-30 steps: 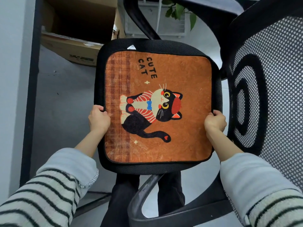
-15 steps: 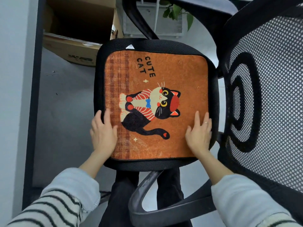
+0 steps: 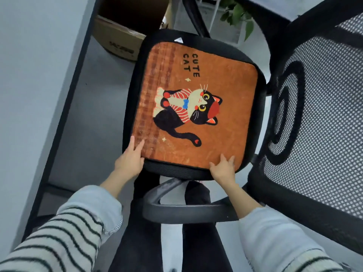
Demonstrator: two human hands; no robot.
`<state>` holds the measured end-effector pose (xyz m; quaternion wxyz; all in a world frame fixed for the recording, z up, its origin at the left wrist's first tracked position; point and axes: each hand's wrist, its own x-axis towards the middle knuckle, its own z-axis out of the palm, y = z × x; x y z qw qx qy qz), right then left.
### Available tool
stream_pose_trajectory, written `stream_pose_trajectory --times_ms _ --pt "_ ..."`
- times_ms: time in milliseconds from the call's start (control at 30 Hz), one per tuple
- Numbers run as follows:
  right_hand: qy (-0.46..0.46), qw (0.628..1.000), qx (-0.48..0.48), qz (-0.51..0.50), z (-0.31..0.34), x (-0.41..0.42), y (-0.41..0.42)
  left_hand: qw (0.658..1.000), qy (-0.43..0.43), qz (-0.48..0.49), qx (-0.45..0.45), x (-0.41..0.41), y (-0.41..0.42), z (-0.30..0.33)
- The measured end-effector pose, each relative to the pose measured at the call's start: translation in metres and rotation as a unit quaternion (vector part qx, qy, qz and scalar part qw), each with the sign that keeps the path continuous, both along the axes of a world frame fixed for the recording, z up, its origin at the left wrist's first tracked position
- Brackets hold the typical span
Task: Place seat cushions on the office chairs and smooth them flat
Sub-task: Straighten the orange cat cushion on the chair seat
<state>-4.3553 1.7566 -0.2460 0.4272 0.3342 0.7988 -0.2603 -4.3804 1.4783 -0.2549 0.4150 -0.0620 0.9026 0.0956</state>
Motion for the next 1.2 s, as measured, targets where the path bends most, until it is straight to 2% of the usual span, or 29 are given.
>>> stream_pose_trajectory --times_ms 67,133,167,267,367,533,667,767,1033,1200 --pt "-0.011 0.997 -0.04 0.069 0.02 -0.003 0.002 0.996 -0.023 0.075 0.04 0.001 0.003 0.015" --pt "0.002 0.987 -0.075 0.141 0.047 -0.006 -0.001 0.985 -0.005 0.156 0.074 0.015 0.008 0.036" --pt "0.021 0.979 -0.086 0.186 0.067 -0.009 -0.004 0.975 0.018 0.205 0.089 0.03 0.013 0.054" --pt "0.09 0.96 -0.115 0.237 0.105 -0.016 -0.018 0.948 0.067 0.28 0.135 0.06 0.029 0.093" --pt "0.14 0.93 -0.138 0.311 0.144 -0.011 -0.049 0.906 0.111 0.373 0.164 0.109 0.029 0.139" --pt "0.161 0.874 -0.188 0.419 0.182 0.03 -0.11 0.825 0.169 0.518 0.15 0.204 0.012 0.18" --pt "0.133 0.818 -0.212 0.517 0.201 0.099 -0.159 0.745 0.193 0.623 0.141 0.301 0.003 0.195" --pt "0.131 0.796 -0.214 0.552 0.202 0.15 -0.185 0.679 0.215 0.688 0.141 0.369 0.004 0.198" --pt "0.07 0.686 -0.25 0.68 0.2 0.322 -0.251 0.548 0.255 0.796 0.033 0.558 0.009 0.218" --pt "0.034 0.608 -0.276 0.744 0.201 0.415 -0.288 0.457 0.276 0.845 0.006 0.637 0.005 0.216"
